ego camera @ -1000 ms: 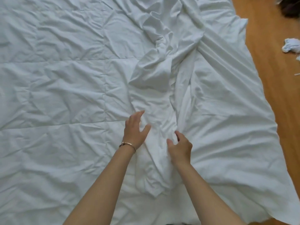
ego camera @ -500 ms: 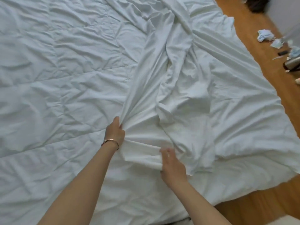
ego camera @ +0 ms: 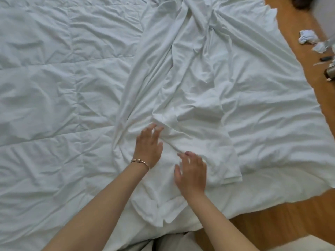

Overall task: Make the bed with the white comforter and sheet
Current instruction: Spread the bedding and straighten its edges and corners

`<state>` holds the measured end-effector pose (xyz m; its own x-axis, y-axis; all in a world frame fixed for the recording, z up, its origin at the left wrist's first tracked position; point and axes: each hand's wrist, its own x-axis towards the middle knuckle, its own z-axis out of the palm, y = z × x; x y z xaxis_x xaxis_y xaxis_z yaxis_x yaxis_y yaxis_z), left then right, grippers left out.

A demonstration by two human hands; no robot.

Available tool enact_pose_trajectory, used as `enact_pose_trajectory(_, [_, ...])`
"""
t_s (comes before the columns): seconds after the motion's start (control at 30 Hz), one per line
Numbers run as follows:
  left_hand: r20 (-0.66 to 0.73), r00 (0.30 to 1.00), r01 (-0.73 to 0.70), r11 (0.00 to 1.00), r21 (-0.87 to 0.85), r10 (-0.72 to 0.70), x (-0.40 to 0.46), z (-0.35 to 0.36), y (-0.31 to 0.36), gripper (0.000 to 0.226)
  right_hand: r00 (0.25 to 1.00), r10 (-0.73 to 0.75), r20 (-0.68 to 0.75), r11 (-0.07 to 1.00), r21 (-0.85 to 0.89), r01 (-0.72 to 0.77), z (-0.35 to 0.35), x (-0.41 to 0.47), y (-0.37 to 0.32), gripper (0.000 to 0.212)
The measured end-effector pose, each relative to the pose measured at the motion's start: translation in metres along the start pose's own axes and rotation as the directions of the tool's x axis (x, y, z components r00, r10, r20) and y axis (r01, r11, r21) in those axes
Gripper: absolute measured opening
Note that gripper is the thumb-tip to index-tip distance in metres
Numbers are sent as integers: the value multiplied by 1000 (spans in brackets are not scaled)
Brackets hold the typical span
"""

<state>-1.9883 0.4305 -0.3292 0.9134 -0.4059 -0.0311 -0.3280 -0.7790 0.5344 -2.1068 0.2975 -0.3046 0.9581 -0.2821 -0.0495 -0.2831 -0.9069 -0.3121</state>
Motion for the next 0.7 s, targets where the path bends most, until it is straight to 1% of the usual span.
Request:
enact_pose_trajectory(0.03, [109, 994, 15, 996, -91, -5, 1, 6, 13, 64, 990, 137, 6, 989, -58, -137, -3, 12, 11, 60])
enact_pose_trajectory(0.07, [245, 968, 91, 983, -162, -49, 3, 11, 23, 65, 957, 280, 77, 957, -106, -271, -8, 21, 22, 73])
enact_pose_trajectory(0.1, [337, 936, 170, 967, -188, -99, 5, 17, 31, 68, 901, 390, 192, 919, -140, -368, -12, 29, 33, 81])
enact_pose_trajectory(0.13, [363, 920, 226, 957, -183, -148, 9, 22, 39, 70, 844, 436, 311, 900, -126, -418, -13, 34, 44, 83])
enact_pose_trajectory(0.17, [354, 913, 282, 939, -195, -200, 12, 26, 47, 71, 801, 428, 419, 893, -58, -447, -14, 38, 53, 81])
enact_pose_trajectory(0.2, [315, 909, 359, 897, -256, -274, 16, 27, 53, 72, 785, 399, 474, 878, 50, -476, -16, 40, 58, 76])
enact_pose_trajectory(0.23, [291, 877, 470, 811, -348, -383, 21, 25, 60, 71, 784, 384, 488, 847, 152, -510, -19, 40, 60, 70])
enact_pose_trajectory(0.27, [290, 817, 576, 687, -443, -498, 27, 21, 66, 70, 786, 387, 482, 830, 190, -525, -24, 39, 57, 61])
enact_pose_trajectory(0.3, [313, 748, 651, 556, -516, -585, 32, 18, 70, 67, 794, 373, 480, 857, 149, -493, -28, 37, 51, 51])
enact_pose_trajectory(0.33, [347, 696, 693, 463, -552, -629, 35, 15, 71, 62, 810, 334, 482, 909, 60, -411, -32, 34, 42, 41])
enact_pose_trajectory(0.37, [389, 668, 718, 413, -560, -635, 36, 11, 72, 55, 830, 285, 479, 947, -8, -321, -35, 29, 31, 35])
enact_pose_trajectory(0.4, [406, 673, 716, 405, -569, -618, 35, 7, 70, 49, 843, 242, 480, 963, -16, -268, -38, 22, 19, 33])
enact_pose_trajectory(0.47, [396, 713, 672, 401, -623, -579, 24, -5, 56, 47, 838, 168, 519, 959, 109, -260, -38, 3, -9, 38])
enact_pose_trajectory(0.53, [359, 733, 632, 382, -674, -578, 8, -21, 36, 41, 795, 115, 596, 920, 238, -311, -31, -17, -40, 60])
enact_pose_trajectory(0.57, [330, 737, 612, 375, -697, -590, -1, -36, 20, 36, 768, 87, 635, 902, 277, -331, -24, -27, -62, 71])
enact_pose_trajectory(0.6, [302, 745, 589, 374, -717, -594, -10, -52, 4, 31, 750, 53, 660, 897, 299, -327, -16, -36, -87, 78])
enact_pose_trajectory(0.63, [271, 769, 557, 400, -727, -578, -18, -68, -14, 25, 748, 23, 663, 898, 316, -307, -5, -44, -115, 79])
enact_pose_trajectory(0.67, [234, 812, 522, 486, -701, -535, -28, -86, -34, 18, 754, 1, 657, 902, 324, -283, 6, -50, -144, 78])
enact_pose_trajectory(0.7, [194, 856, 484, 612, -626, -479, -39, -105, -56, 22, 762, -17, 647, 910, 326, -257, 16, -55, -175, 75])
